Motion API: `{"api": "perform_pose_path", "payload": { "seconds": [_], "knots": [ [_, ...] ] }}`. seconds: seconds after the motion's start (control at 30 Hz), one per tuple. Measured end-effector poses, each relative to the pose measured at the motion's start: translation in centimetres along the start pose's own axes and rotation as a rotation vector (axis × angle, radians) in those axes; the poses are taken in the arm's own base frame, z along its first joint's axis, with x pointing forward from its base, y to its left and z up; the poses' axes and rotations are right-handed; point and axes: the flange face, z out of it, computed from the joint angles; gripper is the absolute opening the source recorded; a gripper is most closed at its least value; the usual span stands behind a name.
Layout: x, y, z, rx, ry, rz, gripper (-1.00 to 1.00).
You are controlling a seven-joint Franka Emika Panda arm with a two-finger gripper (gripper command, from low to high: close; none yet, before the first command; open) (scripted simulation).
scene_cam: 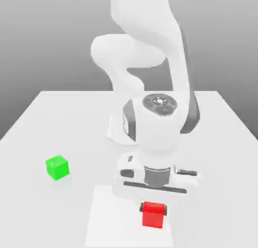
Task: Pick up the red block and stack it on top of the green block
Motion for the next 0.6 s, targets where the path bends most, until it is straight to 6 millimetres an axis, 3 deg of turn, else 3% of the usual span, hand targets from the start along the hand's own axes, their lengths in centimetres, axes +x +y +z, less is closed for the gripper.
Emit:
{"api": "perform_pose_path", "payload": {
  "seconds": [0.07, 0.27, 0.33, 0.43, 0.6],
  "knots": [
    [0.0, 0.0, 0.1, 0.000, 0.000, 0.000, -1.00],
    [0.6, 0.6, -5.7, -0.003, 0.004, 0.017, -1.00],
    [5.5, 5.0, -6.8, -0.013, 0.018, 0.153, -1.00],
    [10.5, 12.3, -8.0, -0.026, 0.031, 0.342, -1.00],
    [13.2, 23.3, -9.4, -0.026, 0.027, 0.596, -1.00]
  ]
}}
